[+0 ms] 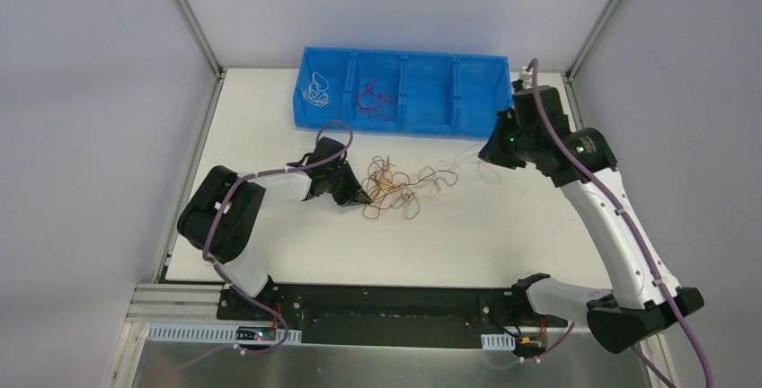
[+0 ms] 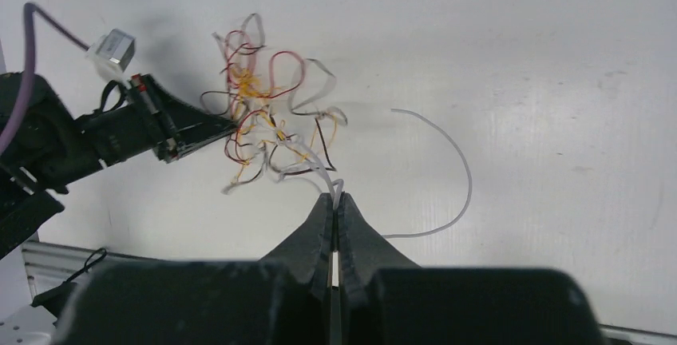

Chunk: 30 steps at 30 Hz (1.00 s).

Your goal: Untangle the cables

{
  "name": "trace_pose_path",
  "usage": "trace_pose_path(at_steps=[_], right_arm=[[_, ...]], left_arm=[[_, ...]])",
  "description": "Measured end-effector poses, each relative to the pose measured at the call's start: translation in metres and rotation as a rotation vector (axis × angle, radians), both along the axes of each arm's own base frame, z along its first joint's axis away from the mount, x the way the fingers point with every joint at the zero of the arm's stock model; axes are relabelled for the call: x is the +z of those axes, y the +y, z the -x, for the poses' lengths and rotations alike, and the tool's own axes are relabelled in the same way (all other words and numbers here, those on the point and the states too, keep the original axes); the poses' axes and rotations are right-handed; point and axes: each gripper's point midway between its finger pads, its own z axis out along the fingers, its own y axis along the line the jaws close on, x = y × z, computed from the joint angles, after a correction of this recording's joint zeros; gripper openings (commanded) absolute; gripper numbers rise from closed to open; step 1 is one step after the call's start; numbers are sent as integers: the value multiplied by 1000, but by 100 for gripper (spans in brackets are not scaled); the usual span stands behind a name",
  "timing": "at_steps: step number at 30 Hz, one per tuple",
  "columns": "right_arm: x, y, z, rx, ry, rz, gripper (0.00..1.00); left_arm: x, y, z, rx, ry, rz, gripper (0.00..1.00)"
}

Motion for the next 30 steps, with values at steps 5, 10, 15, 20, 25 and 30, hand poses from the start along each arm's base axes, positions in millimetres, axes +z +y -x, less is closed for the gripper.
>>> trace_pose_path(at_steps=[5, 10, 15, 20, 25, 30], right_arm=[[25, -41, 4, -113, -57, 12, 0], [38, -60, 7, -161, -72, 20, 0], [46, -68, 13, -179, -65, 29, 0], [69, -78, 13, -211, -118, 28, 0], [64, -85, 17, -232, -105, 38, 0], [39, -80, 22, -221, -27, 17, 0]], left_arm=[[8, 52, -11, 115, -9, -95, 0], [18, 88, -16, 174, -30, -157, 0], [19, 115, -10, 219, -13, -190, 0], [15, 144, -1, 284, 12, -233, 0], [18, 158, 0, 314, 15, -247, 0], [29, 161, 3, 296, -14, -237, 25]])
